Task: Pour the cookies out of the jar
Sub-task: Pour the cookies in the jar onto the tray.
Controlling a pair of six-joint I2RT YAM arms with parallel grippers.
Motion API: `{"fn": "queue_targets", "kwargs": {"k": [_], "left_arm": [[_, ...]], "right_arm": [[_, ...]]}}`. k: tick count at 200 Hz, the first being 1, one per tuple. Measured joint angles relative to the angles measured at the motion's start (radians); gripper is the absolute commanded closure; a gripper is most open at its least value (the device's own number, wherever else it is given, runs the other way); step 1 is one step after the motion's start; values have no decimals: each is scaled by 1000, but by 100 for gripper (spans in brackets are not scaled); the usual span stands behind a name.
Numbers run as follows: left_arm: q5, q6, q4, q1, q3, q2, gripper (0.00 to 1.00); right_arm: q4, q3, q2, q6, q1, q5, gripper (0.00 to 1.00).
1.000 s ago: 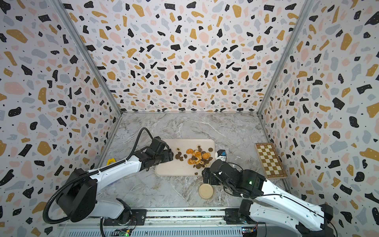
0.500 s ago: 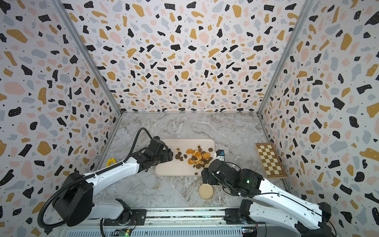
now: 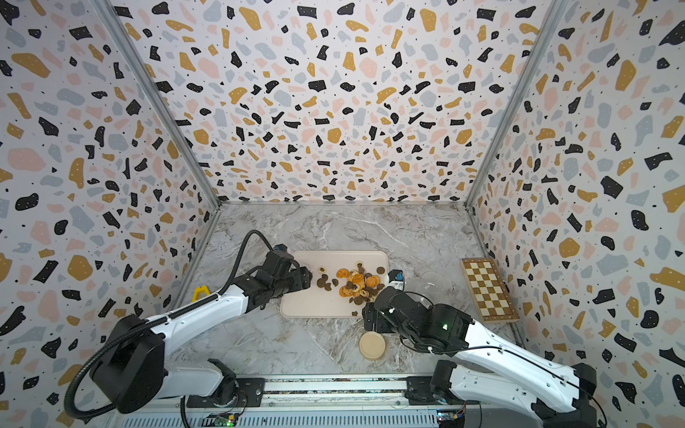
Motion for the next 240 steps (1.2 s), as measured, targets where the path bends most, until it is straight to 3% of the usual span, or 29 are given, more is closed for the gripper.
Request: {"fn": "queue_targets", "kwargs": {"k": [17,51,139,199,219,240], "left_arm": [[-1,-12,-25,5,-24,-2,100],[-45,1,-48,-79,-31,-134,100],[0,-42,59,2,-124,-92,100],[11,-69,63,13,-121,-210,100],[10,-72,76,13,-119,-196,100],[30,-71,78,14,-92,-84,100]], "right_arm": [[0,0,2,0,0,0,8],[0,0,-15,0,0,0,8],[0,0,-23,0,0,-2,8],[1,0,-26,1,0,-3,9],[1,0,-26,1,0,-3,8],[1,0,-26,2,0,-3,9]]}}
